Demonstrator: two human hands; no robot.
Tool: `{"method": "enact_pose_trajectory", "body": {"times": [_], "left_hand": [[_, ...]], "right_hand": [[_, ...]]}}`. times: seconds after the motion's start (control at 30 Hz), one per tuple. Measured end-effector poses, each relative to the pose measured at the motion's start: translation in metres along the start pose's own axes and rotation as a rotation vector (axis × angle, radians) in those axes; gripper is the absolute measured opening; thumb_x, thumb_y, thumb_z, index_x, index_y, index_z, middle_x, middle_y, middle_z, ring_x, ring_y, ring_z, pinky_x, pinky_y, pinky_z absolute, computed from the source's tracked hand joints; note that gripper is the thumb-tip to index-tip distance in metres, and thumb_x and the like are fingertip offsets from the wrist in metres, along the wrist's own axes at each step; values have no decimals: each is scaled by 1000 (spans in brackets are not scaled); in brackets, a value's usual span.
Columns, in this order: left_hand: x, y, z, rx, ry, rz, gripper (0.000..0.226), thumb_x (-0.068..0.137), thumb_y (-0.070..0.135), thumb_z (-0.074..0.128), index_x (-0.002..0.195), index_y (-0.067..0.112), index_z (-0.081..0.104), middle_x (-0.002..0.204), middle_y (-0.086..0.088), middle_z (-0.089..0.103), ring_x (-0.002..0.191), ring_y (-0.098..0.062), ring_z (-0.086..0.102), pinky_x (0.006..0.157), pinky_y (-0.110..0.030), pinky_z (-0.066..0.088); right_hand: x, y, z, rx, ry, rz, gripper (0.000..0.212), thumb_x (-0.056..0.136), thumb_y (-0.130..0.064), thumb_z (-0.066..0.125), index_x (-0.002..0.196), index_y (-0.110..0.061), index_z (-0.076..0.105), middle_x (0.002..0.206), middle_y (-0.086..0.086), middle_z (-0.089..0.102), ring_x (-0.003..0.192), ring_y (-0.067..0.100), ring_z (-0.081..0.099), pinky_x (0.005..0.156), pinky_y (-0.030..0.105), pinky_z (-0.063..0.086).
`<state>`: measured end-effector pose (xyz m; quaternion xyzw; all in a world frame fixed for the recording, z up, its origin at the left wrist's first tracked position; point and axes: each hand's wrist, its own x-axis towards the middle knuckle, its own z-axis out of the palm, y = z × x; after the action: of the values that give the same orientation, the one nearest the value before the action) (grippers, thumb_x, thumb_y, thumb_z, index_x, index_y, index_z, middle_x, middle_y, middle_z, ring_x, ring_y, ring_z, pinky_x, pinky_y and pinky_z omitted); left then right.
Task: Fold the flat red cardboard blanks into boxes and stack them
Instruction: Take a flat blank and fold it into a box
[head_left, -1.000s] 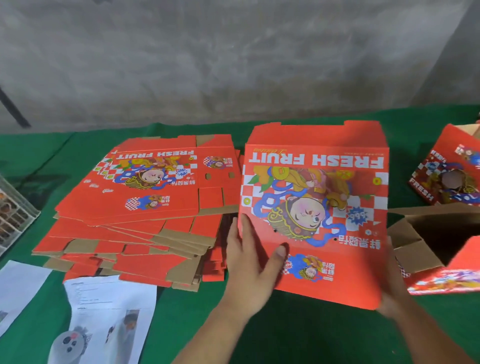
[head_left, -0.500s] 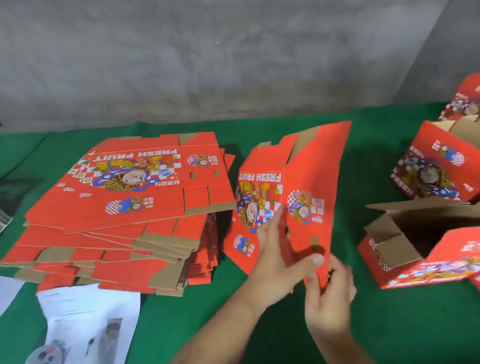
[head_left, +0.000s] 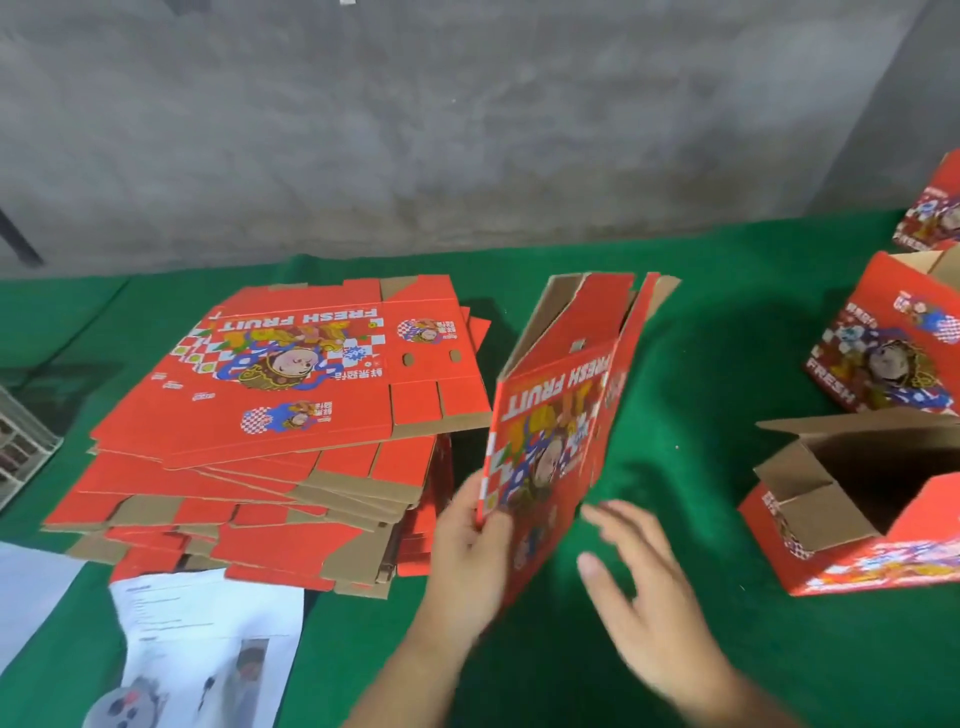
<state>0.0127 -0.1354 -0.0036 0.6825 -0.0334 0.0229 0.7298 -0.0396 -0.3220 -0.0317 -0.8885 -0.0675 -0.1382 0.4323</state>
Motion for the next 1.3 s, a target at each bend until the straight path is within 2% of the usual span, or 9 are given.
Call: {"method": "enact_pose_trajectory", "body": {"times": [0.13,0.23,0.37,0.47,0.6,0.77,0.9,1.13,1.3], "left_hand": [[13,-19,-36,-159,144,-274,37,84,4,55,107,18,80,106,-14,79,95,-36,75,87,-50,61],[18,-20,-55,-127,172,-306,29,75,6,57,81,21,81,81,-4,78,65,-13,69,60,-24,56],[16,-17,-73,-48,183,-332,13,61,18,58,53,24,66,62,5,68,49,-3,56,47,-17,43],[8,-23,-72,-39,175,-316,11,75,19,62,70,20,72,75,2,76,61,-11,67,53,-20,49],[3,-29,-62,35,48,-183,46,79,45,77,122,42,62,117,3,77,106,-19,75,83,-34,63],[11,-33,-33,363,-96,-51,99,78,45,81,159,35,26,150,2,47,145,-25,41,116,-56,40],[15,-36,-33,254,-109,10,110,80,33,82,161,44,9,157,-3,37,149,-33,37,117,-59,39],[7,-52,-19,424,-51,19,96,78,21,83,152,38,25,131,1,52,120,-34,54,101,-62,49],[8,-40,-14,181,-12,-102,77,81,45,78,141,42,29,120,15,67,111,-2,67,92,-19,52]], "right_hand": [[73,32,-18,139,224,415,76,99,-33,64,162,-22,24,163,6,28,143,23,40,118,43,33],[112,46,-44,342,327,565,95,97,-46,66,165,-32,1,173,-2,5,157,16,13,127,49,14],[133,65,-63,702,331,641,83,95,-65,55,162,-38,15,168,-6,26,145,11,32,120,45,25],[136,73,-71,681,384,702,52,101,-54,46,147,-28,44,155,1,47,133,17,46,115,42,34],[114,64,-77,706,366,545,56,103,-55,48,152,-31,38,151,-3,52,137,19,50,117,47,37],[102,41,-87,882,131,686,61,88,-78,47,117,-29,69,96,13,78,81,29,77,65,43,63],[100,37,-88,881,89,540,72,86,-78,51,143,-33,54,109,5,78,91,27,78,67,40,64],[100,42,-107,684,4,356,78,90,-39,70,151,-60,28,146,-8,60,117,28,69,95,50,58],[80,45,-105,440,-76,287,107,84,-21,78,148,-66,4,143,-27,49,118,7,67,83,30,62]]}}
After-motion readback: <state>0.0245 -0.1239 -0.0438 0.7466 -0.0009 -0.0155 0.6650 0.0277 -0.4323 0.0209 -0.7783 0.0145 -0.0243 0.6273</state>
